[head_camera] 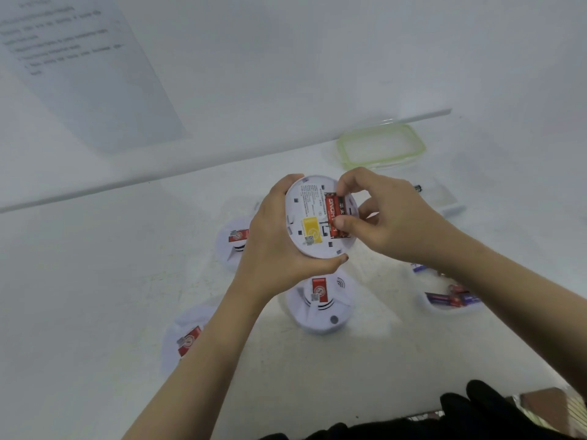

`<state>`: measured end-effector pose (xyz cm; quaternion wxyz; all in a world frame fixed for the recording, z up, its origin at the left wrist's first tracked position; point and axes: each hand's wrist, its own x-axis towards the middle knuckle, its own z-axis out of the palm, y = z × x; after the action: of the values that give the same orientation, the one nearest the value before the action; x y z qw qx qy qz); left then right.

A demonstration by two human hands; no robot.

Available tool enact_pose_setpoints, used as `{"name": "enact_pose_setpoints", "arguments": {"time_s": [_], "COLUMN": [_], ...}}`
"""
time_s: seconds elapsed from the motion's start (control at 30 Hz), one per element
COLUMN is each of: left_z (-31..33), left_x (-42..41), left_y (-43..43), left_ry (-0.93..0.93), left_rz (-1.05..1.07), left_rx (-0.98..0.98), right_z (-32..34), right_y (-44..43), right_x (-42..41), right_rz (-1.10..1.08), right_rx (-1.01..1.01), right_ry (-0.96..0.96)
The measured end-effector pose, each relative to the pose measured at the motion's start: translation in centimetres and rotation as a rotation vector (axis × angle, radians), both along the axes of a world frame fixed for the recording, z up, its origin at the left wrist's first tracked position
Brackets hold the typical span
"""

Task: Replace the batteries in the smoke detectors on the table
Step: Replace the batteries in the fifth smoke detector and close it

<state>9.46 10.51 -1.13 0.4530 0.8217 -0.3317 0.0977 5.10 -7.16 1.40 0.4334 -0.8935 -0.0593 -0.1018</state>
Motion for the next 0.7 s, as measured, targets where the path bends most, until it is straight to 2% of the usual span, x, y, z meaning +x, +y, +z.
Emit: {"name": "enact_pose_setpoints", "arguments": {"time_s": [0.23, 0.4, 0.5, 0.7], "left_z": [-0.8, -1.2, -0.6, -1.4], "left_x": [-0.6, -1.4, -1.7, -2.4], "left_y": [-3.2, -5.4, -6.7, -8.6], "left_ry": [-0.039, -0.015, -0.024, -0.011], "left_rz": [-0.042, -0.055, -0.051, -0.063], "left_rx": [0.022, 0.002, -0.027, -0.023], "right_z": [0.0, -0.1, -0.7, -2.9], "right_y": [-3.4, -5.3, -6.4, -8.5], "right_x": [-0.9, -2.0, -2.7, -4.5], "right_rz": [0.028, 0.041, -0.033, -0.168], "right_rx": [-0.013, -0.029, 0.002, -0.068], "right_ry": [0.056, 0.026, -0.046, -0.339]}}
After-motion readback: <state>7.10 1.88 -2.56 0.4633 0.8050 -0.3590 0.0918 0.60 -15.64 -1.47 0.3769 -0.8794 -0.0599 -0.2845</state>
